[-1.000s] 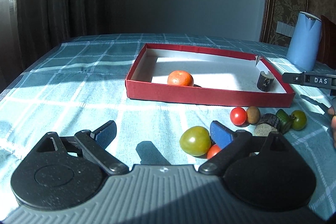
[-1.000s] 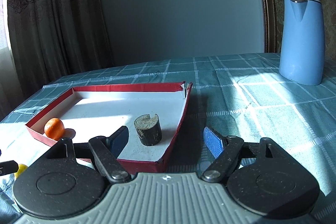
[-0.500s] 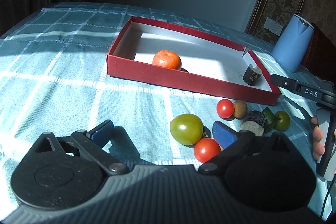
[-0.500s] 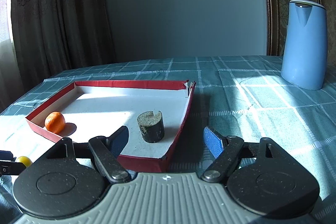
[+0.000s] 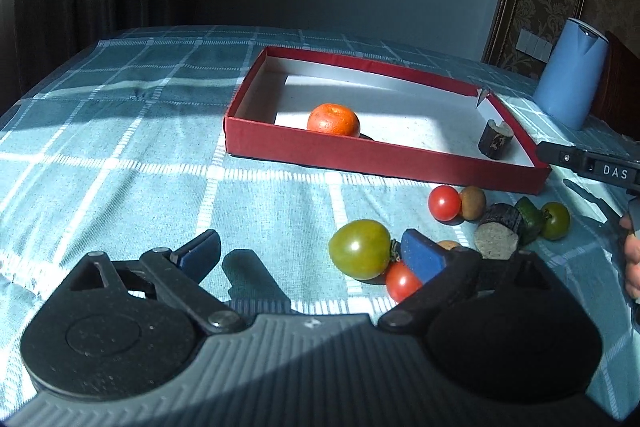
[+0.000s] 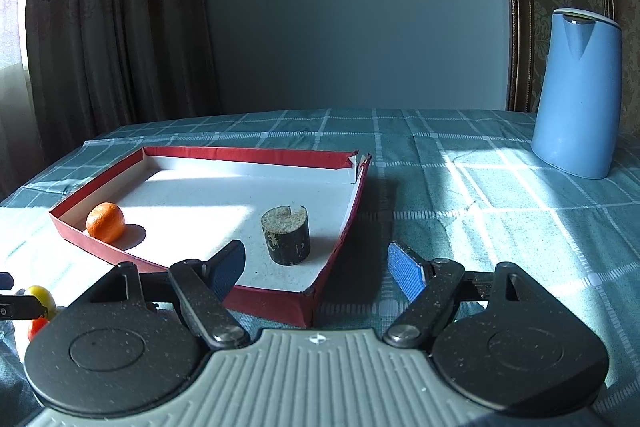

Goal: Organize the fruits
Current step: 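Move both grippers toward the tomatoes beside the tray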

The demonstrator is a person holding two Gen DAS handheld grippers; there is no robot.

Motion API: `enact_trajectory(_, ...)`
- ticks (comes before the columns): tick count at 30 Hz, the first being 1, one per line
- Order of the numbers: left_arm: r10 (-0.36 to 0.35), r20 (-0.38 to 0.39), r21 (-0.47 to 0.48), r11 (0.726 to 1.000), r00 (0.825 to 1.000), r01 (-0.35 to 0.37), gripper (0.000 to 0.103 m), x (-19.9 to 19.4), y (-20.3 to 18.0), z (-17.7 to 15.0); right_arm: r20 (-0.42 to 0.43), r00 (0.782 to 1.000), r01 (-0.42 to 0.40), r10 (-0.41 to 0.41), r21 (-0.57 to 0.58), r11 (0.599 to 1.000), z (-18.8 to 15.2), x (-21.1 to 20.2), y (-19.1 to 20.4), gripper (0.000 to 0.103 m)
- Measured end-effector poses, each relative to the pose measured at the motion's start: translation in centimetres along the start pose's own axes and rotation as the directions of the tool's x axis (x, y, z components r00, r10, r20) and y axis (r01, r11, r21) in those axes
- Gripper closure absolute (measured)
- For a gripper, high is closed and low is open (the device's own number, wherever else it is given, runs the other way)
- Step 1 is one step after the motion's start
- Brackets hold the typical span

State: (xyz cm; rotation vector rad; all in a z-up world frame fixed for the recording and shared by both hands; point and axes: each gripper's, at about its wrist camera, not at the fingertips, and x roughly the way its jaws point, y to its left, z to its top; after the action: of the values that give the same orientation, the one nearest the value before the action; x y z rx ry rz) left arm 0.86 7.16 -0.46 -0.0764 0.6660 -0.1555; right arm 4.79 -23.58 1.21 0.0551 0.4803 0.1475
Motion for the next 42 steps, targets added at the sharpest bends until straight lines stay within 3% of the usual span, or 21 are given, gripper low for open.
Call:
enact_trajectory(7,0.009,0.021,-0.002,1.000,1.000,-0.009,0.005,-0.1,0.6,0.1,-0.035,0.992,-0.124,0.124,0.001,0.992,-2.3,-3.5,-0.9,0.025)
enact_trajectory(10,0.032,0.038,0.067,0.997,0.999,-0.035,0.005,-0.1,-0.7,-0.3,-0.079,0.986,-0.155,0.149,-0.070,0.985,-3.3,-3.4,0.3,0.025)
enact_trajectory(13,0.067,0.080,0.134,0.988,0.995,-0.077,0.004,-0.5,-1.9,-0.8,-0.092,0.988,-0.134,0.121,-0.148,0.980,-3.6,-2.8,1.8,0.026)
enact_trajectory(15,0.065,0.090,0.150,0.986,0.994,-0.078,0.004,-0.6,-2.1,-0.8,-0.094,0.987,-0.144,0.130,-0.156,0.977,-3.6,-2.6,2.0,0.039)
enact_trajectory(16,0.067,0.093,0.153,0.985,0.993,-0.081,0.004,-0.6,-2.2,-0.8,-0.100,0.986,-0.147,0.132,-0.153,0.977,-3.5,-2.5,2.0,0.041)
enact_trajectory(20,0.060,0.103,0.165,0.983,0.993,-0.076,0.006,-0.6,-2.4,-0.9,-0.113,0.986,-0.137,0.120,-0.156,0.978,-3.6,-2.3,2.1,0.042)
enact_trajectory(24,0.058,0.125,0.204,0.976,0.990,-0.082,0.014,-0.9,-3.0,-1.2,-0.114,0.984,-0.155,0.137,-0.162,0.975,-3.8,-2.4,2.3,0.056)
enact_trajectory(25,0.050,0.125,0.209,0.975,0.991,-0.075,0.019,-0.9,-3.0,-1.2,-0.114,0.984,-0.152,0.134,-0.171,0.973,-3.8,-2.5,2.5,0.056)
enact_trajectory(29,0.018,0.112,0.199,0.979,0.994,-0.040,0.022,-1.0,-2.8,-1.1,-0.116,0.984,-0.157,0.138,-0.174,0.972,-3.9,-2.5,2.5,0.058)
enact_trajectory(31,-0.025,0.098,0.193,0.981,0.995,0.005,0.031,-1.1,-2.6,-1.0,-0.139,0.979,-0.168,0.147,-0.155,0.973,-3.9,-2.3,2.4,0.058)
enact_trajectory(38,-0.092,0.068,0.183,0.980,0.993,0.078,0.033,-1.0,-2.6,-0.9,-0.151,0.977,-0.173,0.150,-0.147,0.974,-4.0,-2.2,2.3,0.058)
enact_trajectory(40,-0.086,0.072,0.170,0.983,0.994,0.073,0.052,-1.0,-2.4,-0.9,-0.150,0.977,-0.174,0.154,-0.136,0.975,-4.0,-2.2,2.1,0.058)
enact_trajectory(42,-0.077,0.065,0.153,0.986,0.995,0.066,0.059,-0.8,-2.1,-0.8,-0.148,0.976,-0.176,0.157,-0.126,0.976,-3.9,-2.3,1.9,0.058)
